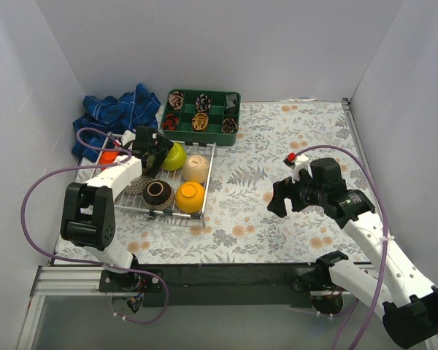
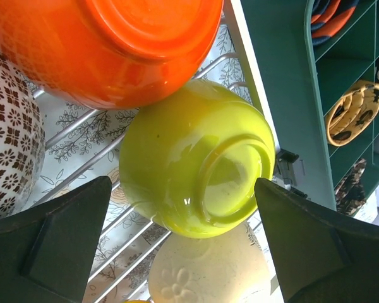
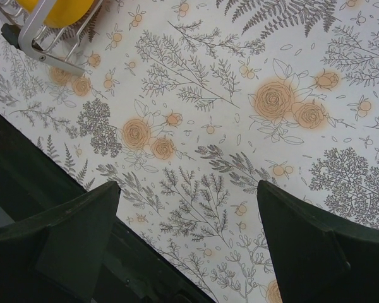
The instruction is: Unload the bowls from the dish rack
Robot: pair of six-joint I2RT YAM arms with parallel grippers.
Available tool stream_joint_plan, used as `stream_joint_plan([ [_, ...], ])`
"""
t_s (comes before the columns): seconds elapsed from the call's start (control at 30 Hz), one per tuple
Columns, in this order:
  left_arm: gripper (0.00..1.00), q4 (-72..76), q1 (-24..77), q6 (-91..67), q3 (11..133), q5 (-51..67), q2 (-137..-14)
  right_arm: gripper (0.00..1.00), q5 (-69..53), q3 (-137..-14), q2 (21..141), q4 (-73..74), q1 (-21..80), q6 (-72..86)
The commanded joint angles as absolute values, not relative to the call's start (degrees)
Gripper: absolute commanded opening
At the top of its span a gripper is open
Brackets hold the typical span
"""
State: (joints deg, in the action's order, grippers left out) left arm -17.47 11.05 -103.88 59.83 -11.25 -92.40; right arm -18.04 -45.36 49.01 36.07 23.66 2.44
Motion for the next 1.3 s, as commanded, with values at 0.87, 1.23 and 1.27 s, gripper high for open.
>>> stream_joint_plan([
  [0.87,0.98,-38.2,-4.7,-91.8,53.5,-8.4,-68.2,0.99,-21.9,-49.6,48.3,37.3,23.8,1.6],
  [1.23,0.98,-26.6,-5.9,-105.4,41.1,-14.0,-60.2,0.99,-25.0,-49.3,46.1,37.4,23.7,2.1],
  [1.27,0.98,-24.6,-5.9,-106.0,40.6,-13.8,-60.2,0.99,-25.0,-49.3,46.0,37.3,23.8,2.0],
])
